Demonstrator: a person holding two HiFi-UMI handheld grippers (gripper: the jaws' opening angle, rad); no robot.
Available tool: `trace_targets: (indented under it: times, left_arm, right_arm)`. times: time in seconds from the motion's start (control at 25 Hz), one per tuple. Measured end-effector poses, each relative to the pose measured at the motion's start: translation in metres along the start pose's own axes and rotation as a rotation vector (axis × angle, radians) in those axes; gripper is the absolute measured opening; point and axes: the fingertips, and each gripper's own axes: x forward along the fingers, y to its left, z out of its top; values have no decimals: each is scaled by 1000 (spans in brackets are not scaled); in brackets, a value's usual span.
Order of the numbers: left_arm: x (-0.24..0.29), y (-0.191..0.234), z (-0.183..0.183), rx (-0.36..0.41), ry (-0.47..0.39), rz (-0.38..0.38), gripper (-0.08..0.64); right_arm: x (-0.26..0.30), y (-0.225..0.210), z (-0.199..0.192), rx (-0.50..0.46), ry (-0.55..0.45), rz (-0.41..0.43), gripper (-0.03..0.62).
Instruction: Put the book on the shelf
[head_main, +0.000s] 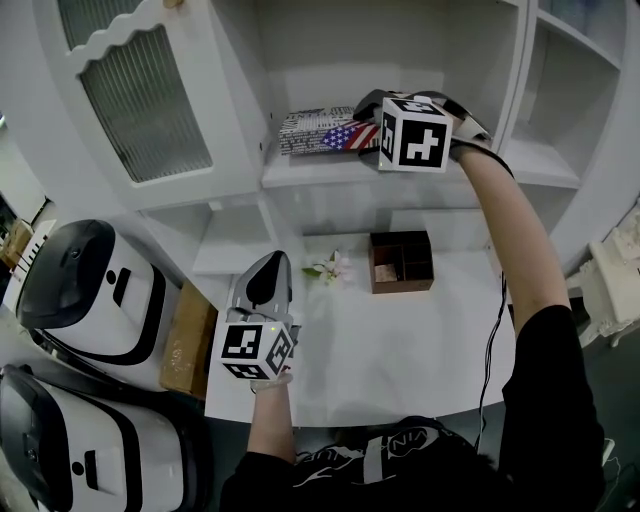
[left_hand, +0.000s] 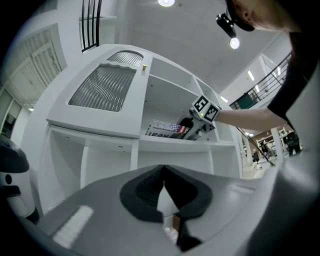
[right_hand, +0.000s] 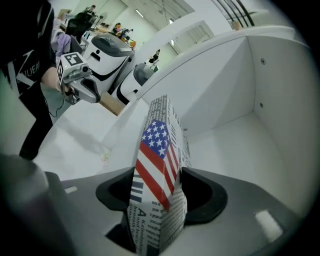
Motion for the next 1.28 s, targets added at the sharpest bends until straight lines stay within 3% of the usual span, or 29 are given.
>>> trace_targets:
  times: [0.24, 0.64, 0.84, 1.04, 1.2, 1.28]
  left_arm:
    - [-2, -4, 0, 9, 9, 2, 0]
    - [-6, -10, 1, 9, 12, -3, 0]
    - [-9, -13, 0, 8, 15, -8, 0]
    - [-13, -15, -1, 7, 20, -7, 0]
    - [-14, -19, 1, 10, 18, -11, 0]
    - [-14, -21, 2, 8, 19, -13, 0]
  right_arm:
    - [-1, -1, -4, 110, 7, 94, 319]
    - [-14, 8, 2, 119, 11, 143, 353]
    - [-25, 7, 9, 153, -36, 111, 305]
    - [-40, 6, 19, 273, -148, 77, 246]
    - [-49, 5, 12, 310, -154, -35, 163]
    - [-55, 5, 9, 372, -161, -96, 114]
